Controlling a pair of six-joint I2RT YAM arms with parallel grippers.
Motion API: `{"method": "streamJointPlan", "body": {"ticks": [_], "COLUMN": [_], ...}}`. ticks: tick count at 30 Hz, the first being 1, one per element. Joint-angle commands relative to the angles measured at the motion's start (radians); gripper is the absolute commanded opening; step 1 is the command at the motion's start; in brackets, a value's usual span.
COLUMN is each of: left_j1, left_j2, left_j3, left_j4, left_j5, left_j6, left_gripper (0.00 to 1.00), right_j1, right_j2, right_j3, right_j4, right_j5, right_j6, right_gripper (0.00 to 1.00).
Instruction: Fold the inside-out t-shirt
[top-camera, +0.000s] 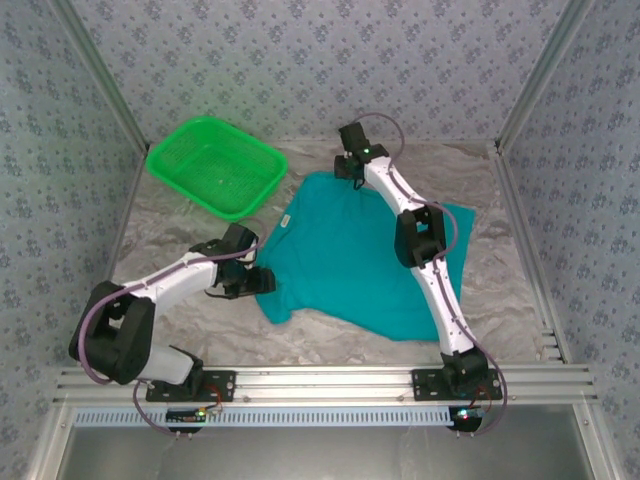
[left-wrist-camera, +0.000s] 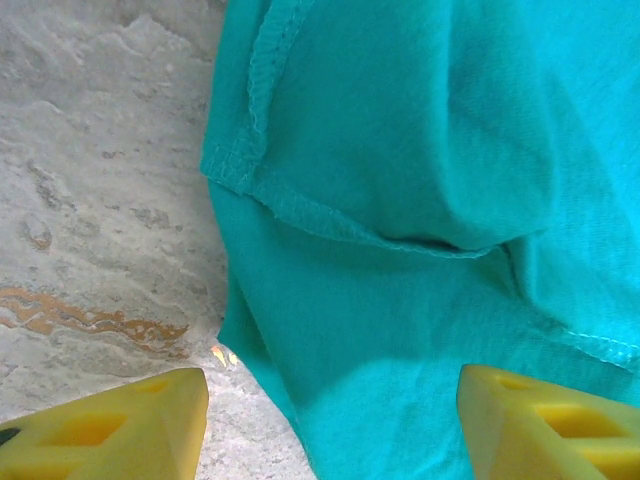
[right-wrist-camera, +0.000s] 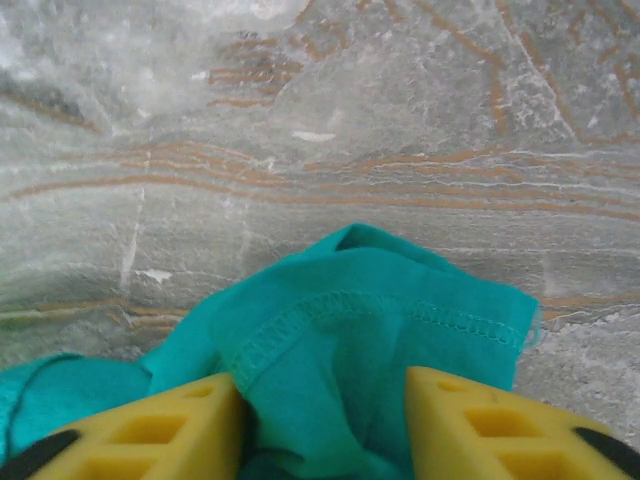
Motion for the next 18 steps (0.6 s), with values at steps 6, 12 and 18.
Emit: {"method": "streamJointPlan", "body": {"ticks": [6,12,18], "left_j1": [0.004,0.003,0.012], "left_j2": [0.022,0.029,0.011], "left_j3": [0.004,-0.016,-0.015], "left_j4": [0.001,0.028,0.032], "left_j5": [0.016,0.034,0.05], "left_j6": [-0.007,-0.01,-0.014], "left_gripper": [0.66,0.51,0.45], "right_j1": [-0.003,-0.062,-0.127], "right_j2": [0.044,0.051,0.05], "right_j3": [0.053,0.114,0.158], "right_j4": [0.109,0.228,0.267], "right_j5": [-0.001,-0.045,-0.054], "right_j6": [0.122,0.207,0.335], "right_gripper": [0.0,0.0,0.26]}}
